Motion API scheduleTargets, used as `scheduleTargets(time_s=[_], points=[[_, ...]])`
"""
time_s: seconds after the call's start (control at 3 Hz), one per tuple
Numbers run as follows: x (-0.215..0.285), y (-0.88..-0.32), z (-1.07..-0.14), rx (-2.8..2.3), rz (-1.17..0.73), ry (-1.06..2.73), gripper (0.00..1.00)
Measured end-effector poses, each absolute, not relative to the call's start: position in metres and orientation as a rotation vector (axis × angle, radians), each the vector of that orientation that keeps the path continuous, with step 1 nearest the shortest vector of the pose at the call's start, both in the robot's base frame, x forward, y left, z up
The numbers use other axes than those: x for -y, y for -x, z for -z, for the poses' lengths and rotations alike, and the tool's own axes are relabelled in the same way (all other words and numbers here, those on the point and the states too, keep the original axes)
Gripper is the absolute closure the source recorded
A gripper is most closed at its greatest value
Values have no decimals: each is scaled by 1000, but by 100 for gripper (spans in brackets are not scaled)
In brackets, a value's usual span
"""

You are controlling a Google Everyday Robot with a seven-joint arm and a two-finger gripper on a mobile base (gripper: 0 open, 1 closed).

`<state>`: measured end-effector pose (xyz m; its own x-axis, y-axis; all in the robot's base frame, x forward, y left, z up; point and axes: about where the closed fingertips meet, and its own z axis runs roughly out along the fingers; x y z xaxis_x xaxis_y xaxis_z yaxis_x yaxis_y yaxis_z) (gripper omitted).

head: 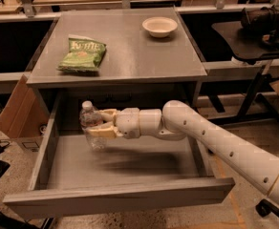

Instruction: Place water bottle into top drawer

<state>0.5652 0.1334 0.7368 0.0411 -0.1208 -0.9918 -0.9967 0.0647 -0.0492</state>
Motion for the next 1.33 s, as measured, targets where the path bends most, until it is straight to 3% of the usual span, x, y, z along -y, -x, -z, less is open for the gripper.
scheduleTargets(time_s=[0.33, 0.67, 1.0, 1.33], points=[[-149, -556, -723, -1303, -1104, 1209, 100], [-153, -555, -721, -1304, -1109, 1203, 85], [-156, -553, -722, -1301, -1113, 1207, 54], [-157, -552, -722, -1299, -1116, 1209, 31]])
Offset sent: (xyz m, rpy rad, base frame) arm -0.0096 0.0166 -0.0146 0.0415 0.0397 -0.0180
